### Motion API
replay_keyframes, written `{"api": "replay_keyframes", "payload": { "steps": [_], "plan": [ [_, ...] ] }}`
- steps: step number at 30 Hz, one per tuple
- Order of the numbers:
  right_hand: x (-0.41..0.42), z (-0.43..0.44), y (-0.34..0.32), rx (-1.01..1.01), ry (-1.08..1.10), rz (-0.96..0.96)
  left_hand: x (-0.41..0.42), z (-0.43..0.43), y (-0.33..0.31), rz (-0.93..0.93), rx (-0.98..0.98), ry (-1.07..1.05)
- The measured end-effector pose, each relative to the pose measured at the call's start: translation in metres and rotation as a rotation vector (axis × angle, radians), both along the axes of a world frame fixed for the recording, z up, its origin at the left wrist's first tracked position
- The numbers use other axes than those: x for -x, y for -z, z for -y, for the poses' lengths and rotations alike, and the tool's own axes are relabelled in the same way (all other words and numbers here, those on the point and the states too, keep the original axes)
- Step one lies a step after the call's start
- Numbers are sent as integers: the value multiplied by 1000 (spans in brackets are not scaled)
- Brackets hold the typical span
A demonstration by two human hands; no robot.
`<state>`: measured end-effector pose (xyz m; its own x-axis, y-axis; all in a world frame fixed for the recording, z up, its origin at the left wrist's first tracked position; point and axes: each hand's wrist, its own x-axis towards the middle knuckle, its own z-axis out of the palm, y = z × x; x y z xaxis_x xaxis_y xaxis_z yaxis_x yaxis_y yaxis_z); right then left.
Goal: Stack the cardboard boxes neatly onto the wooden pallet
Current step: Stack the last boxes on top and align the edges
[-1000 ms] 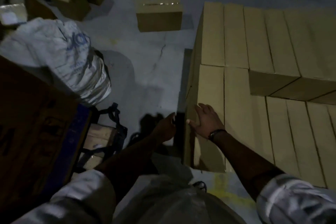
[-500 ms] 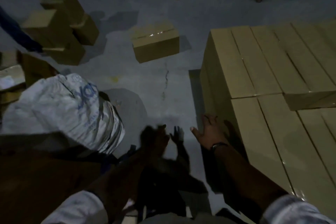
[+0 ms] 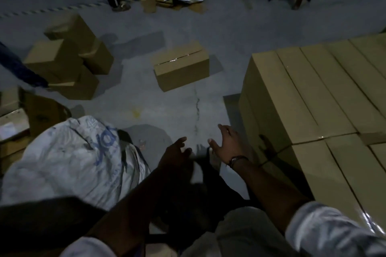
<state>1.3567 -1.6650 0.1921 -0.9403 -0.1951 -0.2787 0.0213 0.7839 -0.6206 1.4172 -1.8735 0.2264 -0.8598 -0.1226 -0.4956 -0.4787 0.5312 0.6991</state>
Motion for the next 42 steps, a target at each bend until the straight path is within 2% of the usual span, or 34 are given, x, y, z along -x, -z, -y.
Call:
{"api": "replay_keyframes", "payload": {
  "steps": [3, 11, 20, 25, 33, 39, 42],
  "plan": [
    [62, 21, 10, -9, 1, 14, 68, 23, 8, 0, 132, 76],
    [234, 59, 14, -34, 4, 50, 234, 71, -4, 62, 265, 221],
    [375, 103, 9, 9, 53, 96, 373, 116, -6, 61, 257, 192],
    [437, 135, 26, -16, 94, 165, 445, 158, 15, 102, 201, 194],
    [553, 216, 45, 3, 299, 240, 594, 246, 36, 128, 224, 334],
    [643, 296, 43, 153, 554, 262, 707, 312, 31, 96, 288, 500],
    [676, 322, 49, 205, 660, 287, 760, 328, 33, 120, 276, 501]
  ]
}}
